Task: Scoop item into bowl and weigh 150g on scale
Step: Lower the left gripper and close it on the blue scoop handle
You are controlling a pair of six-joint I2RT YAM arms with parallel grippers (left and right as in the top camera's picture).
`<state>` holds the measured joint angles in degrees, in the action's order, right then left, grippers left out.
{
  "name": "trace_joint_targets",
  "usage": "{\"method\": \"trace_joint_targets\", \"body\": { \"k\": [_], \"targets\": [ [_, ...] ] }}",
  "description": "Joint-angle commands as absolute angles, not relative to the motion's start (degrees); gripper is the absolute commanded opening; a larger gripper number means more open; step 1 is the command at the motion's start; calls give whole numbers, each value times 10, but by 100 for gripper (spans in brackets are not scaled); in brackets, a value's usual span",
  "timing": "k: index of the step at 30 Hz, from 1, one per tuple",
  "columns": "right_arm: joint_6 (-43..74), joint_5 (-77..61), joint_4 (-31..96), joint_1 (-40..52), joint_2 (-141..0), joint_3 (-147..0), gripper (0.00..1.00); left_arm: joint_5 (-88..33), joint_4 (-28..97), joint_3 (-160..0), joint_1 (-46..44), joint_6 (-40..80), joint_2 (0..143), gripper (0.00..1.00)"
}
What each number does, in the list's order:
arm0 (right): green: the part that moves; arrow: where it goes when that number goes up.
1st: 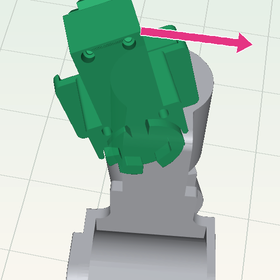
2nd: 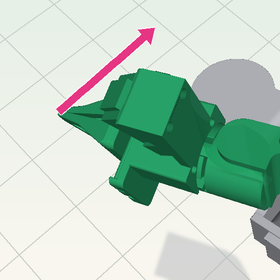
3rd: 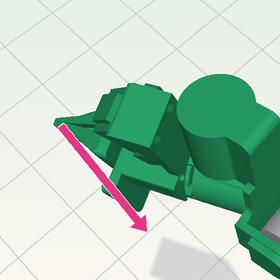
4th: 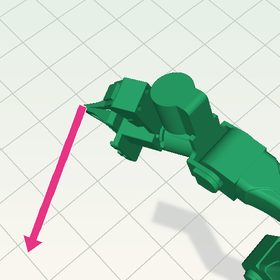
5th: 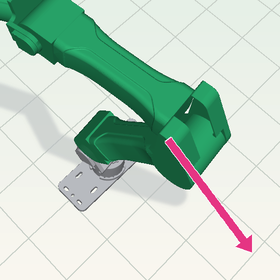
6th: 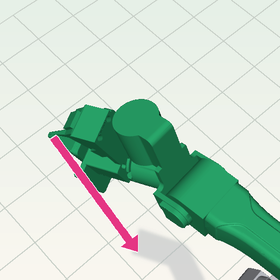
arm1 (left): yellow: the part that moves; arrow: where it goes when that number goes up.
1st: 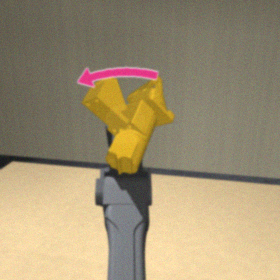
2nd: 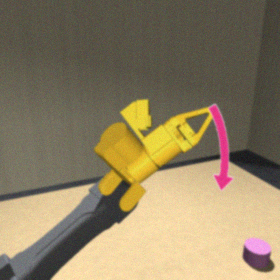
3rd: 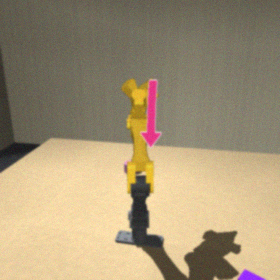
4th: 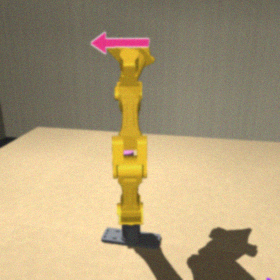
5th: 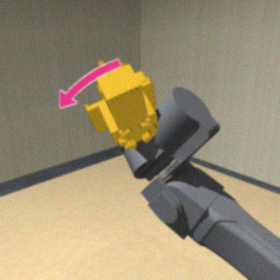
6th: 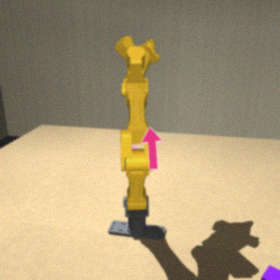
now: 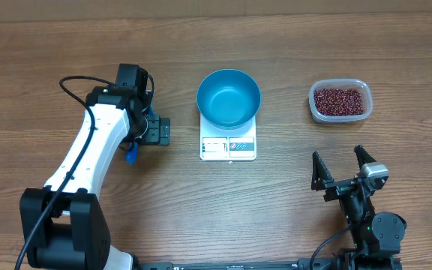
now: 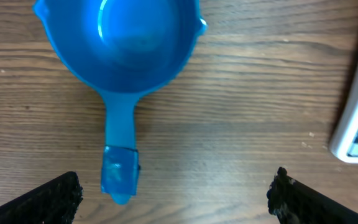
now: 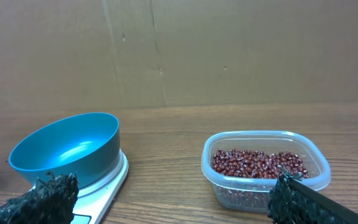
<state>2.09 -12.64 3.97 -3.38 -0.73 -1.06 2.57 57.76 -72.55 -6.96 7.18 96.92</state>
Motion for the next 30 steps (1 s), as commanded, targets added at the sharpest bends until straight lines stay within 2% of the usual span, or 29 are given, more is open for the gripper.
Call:
{"method": "trace_joint_targets", "body": {
  "k": [1,12,18,30],
  "targets": [
    [19,-120,37,-36,-2,-4,100,69,564,-709,-67,80,973,100],
    [19,-120,37,-36,-2,-4,100,68,522,-676,-53,85,973,100],
    [19,-120,37,-36,-2,-4,100,-10,493,-676,-13,21,974,100],
    [19,-120,37,-36,-2,-4,100,-11,477,-645,15,29,987,97]
  ]
}}
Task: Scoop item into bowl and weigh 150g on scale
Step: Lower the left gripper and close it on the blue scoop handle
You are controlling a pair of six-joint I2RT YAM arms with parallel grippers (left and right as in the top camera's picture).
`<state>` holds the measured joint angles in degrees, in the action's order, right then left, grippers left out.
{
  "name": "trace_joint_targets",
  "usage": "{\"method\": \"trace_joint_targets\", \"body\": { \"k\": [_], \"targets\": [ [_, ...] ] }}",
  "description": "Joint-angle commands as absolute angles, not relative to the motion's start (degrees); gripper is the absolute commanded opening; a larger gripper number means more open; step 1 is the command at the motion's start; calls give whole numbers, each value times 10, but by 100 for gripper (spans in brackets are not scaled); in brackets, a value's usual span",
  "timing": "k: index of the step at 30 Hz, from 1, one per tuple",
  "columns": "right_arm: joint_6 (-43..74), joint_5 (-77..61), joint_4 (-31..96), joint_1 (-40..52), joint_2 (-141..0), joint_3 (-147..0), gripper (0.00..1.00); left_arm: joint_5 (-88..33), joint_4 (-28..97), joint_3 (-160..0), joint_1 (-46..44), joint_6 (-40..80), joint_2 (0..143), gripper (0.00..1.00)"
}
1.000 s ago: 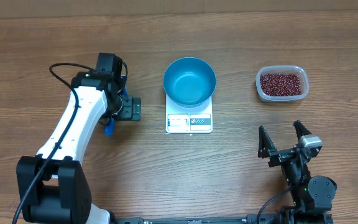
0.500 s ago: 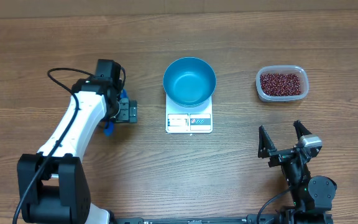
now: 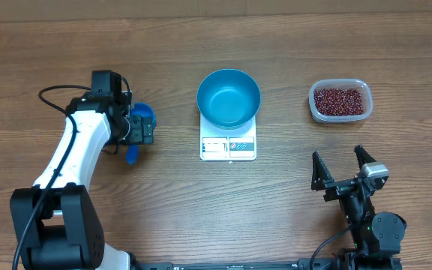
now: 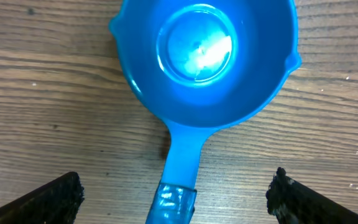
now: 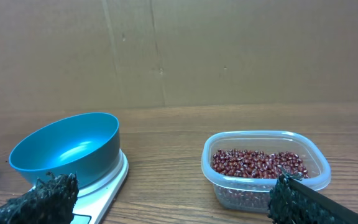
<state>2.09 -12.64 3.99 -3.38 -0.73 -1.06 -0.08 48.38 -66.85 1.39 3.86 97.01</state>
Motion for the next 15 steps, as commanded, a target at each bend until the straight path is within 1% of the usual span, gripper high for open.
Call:
{"method": "trace_joint_targets", "body": {
  "k": [1,2,4,6,8,11,12,13,15],
  "targets": [
    [19,-120,37,-36,-2,-4,100,-11,470,-640,15,28,990,95],
    [19,-120,37,-36,-2,-4,100,-11,463,-637,15,25,993,92],
    [19,-120,37,-36,-2,-4,100,-11,448,-635,15,18,994,82],
    [19,-120,37,-36,-2,-4,100,-13,438,-634,15,19,994,78],
    [19,-120,37,-36,-2,-4,100,-14,433,-631,15,19,994,77],
    [19,-120,37,-36,-2,-4,100,-18,429,-621,15,40,994,70],
    [19,-120,37,-36,-2,-4,100,-26,430,-619,15,44,994,65],
    [19,-120,37,-36,-2,-4,100,-54,434,-617,15,45,994,58],
    [19,-120,37,-36,-2,-4,100,-89,435,-617,15,45,994,56]
  ]
}}
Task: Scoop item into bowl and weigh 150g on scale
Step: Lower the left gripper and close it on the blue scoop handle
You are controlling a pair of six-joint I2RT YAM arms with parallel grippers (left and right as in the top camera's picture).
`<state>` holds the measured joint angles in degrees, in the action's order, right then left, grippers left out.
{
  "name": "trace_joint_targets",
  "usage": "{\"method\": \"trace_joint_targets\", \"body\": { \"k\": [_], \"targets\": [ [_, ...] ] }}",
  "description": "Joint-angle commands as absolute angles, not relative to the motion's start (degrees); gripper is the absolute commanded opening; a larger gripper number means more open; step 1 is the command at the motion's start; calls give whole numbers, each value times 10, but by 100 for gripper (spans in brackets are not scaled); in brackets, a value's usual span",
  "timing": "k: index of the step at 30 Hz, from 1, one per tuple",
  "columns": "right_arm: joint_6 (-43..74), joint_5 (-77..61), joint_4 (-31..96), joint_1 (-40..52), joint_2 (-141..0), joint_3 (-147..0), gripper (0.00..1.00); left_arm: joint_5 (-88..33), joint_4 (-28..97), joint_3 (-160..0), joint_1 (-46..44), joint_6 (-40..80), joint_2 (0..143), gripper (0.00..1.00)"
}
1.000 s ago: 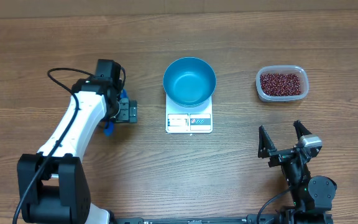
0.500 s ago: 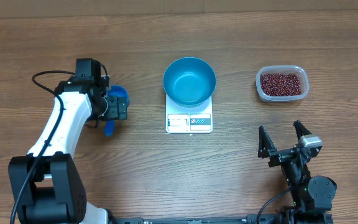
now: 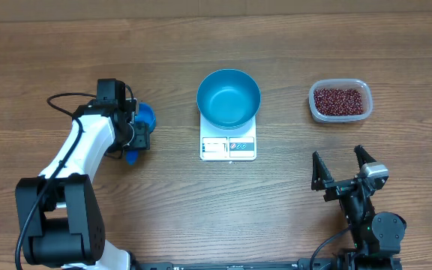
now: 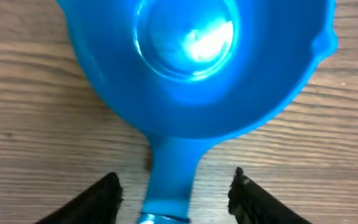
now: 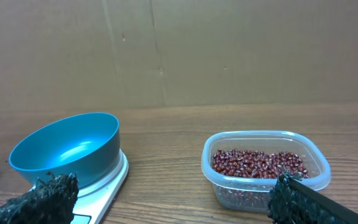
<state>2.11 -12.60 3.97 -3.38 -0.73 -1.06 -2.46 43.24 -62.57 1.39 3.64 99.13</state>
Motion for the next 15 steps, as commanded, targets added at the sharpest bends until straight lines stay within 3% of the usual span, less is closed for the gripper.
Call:
{"method": "trace_joint_targets", "body": {
  "k": [1,9,15],
  "targets": [
    [19,-120,37,-36,-2,-4,100,-103,435,-617,15,45,994,53],
    [19,-120,37,-36,-2,-4,100,-196,435,-618,15,48,994,52],
    [19,-120,37,-36,-2,-4,100,-130,432,-618,16,82,994,61]
  ]
}}
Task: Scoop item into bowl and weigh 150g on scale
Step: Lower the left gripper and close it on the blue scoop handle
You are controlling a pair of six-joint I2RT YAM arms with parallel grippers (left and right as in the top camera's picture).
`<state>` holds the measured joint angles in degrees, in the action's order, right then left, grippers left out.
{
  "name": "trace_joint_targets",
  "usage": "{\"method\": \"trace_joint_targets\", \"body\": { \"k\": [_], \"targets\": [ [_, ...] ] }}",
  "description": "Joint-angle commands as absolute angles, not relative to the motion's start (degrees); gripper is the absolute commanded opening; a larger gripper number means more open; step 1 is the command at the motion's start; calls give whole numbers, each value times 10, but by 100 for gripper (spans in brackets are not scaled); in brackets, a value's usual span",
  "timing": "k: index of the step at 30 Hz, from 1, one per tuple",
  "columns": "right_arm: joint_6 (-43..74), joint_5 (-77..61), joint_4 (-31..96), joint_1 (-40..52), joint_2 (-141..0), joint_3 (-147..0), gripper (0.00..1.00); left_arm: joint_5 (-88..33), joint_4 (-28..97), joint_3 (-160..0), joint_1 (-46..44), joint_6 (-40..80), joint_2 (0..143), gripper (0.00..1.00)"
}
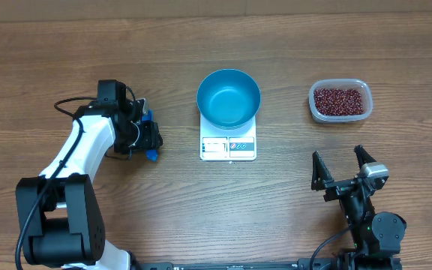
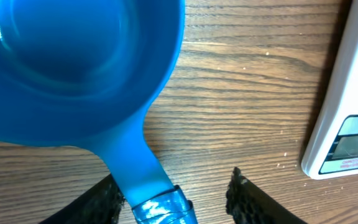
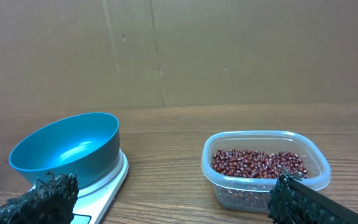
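The blue scoop (image 2: 73,56) lies on the table left of the white scale (image 1: 228,146); its taped handle (image 2: 148,186) runs back between the fingers of my left gripper (image 2: 176,199). The handle rests against the left finger, with a gap to the right finger, so the jaws stand open around it. In the overhead view the left gripper (image 1: 147,139) covers most of the scoop. The empty blue bowl (image 1: 229,97) sits on the scale. Red beans fill a clear tub (image 1: 340,100) at the right. My right gripper (image 1: 341,172) stands open near the front edge, holding nothing.
The scale's edge and display (image 2: 347,124) show at the right of the left wrist view, close to the scoop. A black cable (image 1: 70,109) loops off the left arm. From the right wrist, the bowl (image 3: 67,149) and bean tub (image 3: 260,165) stand ahead.
My left gripper has shifted right and turned. The scoop handle's end now points toward the scale and lies against the left finger. The scale has come into the left wrist view. The right arm is still.
My left gripper was wide open near the scale with the scoop beyond it. A second later it stood over the scoop handle. Its jaws then narrowed around the handle. Now the gripper and handle have swung toward the scale. The right gripper stayed open throughout.
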<state>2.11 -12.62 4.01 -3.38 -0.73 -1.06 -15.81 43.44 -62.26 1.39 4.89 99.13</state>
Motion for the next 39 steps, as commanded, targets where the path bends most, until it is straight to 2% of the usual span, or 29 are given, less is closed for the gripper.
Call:
{"method": "trace_joint_targets", "body": {
  "k": [1,5,20,28,34,35,36,37,39],
  "targets": [
    [19,-120,37,-36,-2,-4,100,-115,430,-618,15,94,994,64],
    [19,-120,37,-36,-2,-4,100,-89,414,-618,15,124,994,65],
    [19,-120,37,-36,-2,-4,100,-90,381,-603,14,176,998,44],
    [19,-120,37,-36,-2,-4,100,-88,357,-602,13,178,998,43],
    [19,-120,37,-36,-2,-4,100,-88,357,-602,13,178,998,36],
    [19,-120,37,-36,-2,-4,100,-88,356,-602,12,178,998,38],
    [19,-120,37,-36,-2,-4,100,-88,354,-601,11,178,998,48],
    [19,-120,37,-36,-2,-4,100,-88,351,-601,10,178,998,74],
    [19,-120,37,-36,-2,-4,100,-88,345,-601,10,178,998,78]
  ]
}}
